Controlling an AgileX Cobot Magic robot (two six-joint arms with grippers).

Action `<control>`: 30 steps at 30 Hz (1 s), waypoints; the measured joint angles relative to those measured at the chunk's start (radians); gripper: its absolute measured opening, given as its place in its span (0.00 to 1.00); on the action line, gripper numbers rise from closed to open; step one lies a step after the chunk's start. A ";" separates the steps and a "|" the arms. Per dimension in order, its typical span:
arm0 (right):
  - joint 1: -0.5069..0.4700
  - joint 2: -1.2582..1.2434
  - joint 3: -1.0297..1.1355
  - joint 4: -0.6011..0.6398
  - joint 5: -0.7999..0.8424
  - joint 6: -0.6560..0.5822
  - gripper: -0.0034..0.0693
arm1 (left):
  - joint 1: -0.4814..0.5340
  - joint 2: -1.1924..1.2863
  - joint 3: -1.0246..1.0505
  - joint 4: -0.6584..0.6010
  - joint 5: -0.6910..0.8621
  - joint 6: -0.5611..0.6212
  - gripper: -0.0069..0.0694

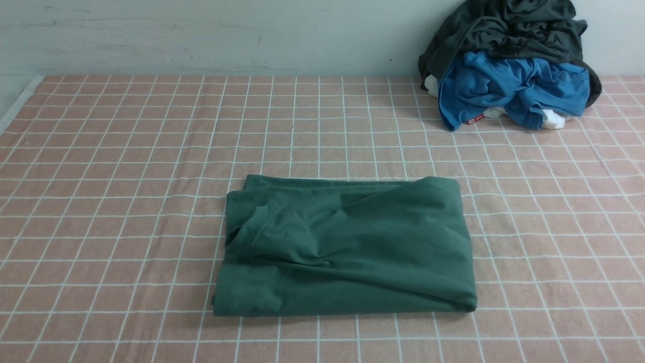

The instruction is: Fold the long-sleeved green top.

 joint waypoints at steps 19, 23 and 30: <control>0.000 0.000 0.000 0.000 0.001 0.000 0.03 | 0.087 0.000 0.165 -0.043 -0.275 0.002 0.09; 0.000 0.000 0.000 0.000 0.001 0.000 0.03 | 0.232 -0.001 0.288 -0.063 -0.488 0.023 0.09; 0.000 0.000 0.000 0.000 0.001 0.000 0.03 | 0.454 -0.037 0.447 -0.112 -0.551 0.126 0.09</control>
